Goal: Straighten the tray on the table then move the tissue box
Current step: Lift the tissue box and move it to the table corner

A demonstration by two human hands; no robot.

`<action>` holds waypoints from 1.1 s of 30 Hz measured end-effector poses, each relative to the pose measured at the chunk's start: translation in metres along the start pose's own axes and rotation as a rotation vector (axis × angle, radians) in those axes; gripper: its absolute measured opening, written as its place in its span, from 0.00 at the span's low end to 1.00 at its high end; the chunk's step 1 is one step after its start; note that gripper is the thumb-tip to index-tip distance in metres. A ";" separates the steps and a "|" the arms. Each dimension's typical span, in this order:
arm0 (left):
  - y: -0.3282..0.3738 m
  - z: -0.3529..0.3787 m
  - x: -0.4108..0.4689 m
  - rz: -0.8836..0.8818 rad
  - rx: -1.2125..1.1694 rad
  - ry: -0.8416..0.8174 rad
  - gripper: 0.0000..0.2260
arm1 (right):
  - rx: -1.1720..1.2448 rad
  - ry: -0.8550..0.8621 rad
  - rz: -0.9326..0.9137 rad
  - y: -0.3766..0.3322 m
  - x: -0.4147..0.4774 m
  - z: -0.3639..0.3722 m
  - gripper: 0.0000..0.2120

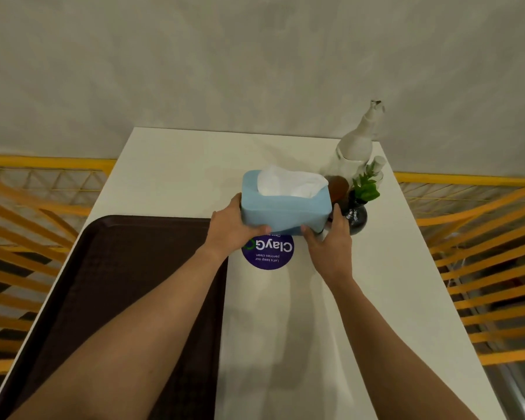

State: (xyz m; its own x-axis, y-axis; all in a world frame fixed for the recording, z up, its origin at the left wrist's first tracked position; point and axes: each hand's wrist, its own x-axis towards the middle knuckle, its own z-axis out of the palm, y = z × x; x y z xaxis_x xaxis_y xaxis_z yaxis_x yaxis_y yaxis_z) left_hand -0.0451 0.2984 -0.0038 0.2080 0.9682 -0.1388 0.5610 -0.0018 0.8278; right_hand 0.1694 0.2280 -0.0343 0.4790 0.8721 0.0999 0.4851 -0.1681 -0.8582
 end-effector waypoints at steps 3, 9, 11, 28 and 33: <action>0.000 0.000 0.000 0.023 0.015 0.012 0.40 | -0.052 0.031 -0.030 0.001 0.003 0.002 0.36; -0.001 0.000 0.004 0.029 -0.025 0.024 0.37 | 0.079 -0.030 -0.015 -0.002 0.008 0.007 0.35; -0.001 -0.005 0.006 0.038 -0.040 0.026 0.37 | 0.086 -0.040 -0.011 -0.004 0.008 0.010 0.35; -0.046 -0.113 0.020 0.143 -0.044 0.140 0.34 | 0.123 -0.094 -0.130 -0.084 0.005 0.085 0.30; -0.077 -0.173 0.025 0.156 -0.030 0.169 0.34 | 0.117 -0.087 -0.160 -0.123 -0.003 0.141 0.31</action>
State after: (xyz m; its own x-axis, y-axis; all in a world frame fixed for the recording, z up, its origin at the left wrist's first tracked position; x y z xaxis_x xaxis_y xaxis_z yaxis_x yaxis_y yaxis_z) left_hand -0.2215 0.3664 0.0230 0.1514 0.9850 0.0833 0.5078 -0.1498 0.8483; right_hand 0.0052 0.3109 -0.0002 0.3350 0.9208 0.1998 0.4591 0.0257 -0.8880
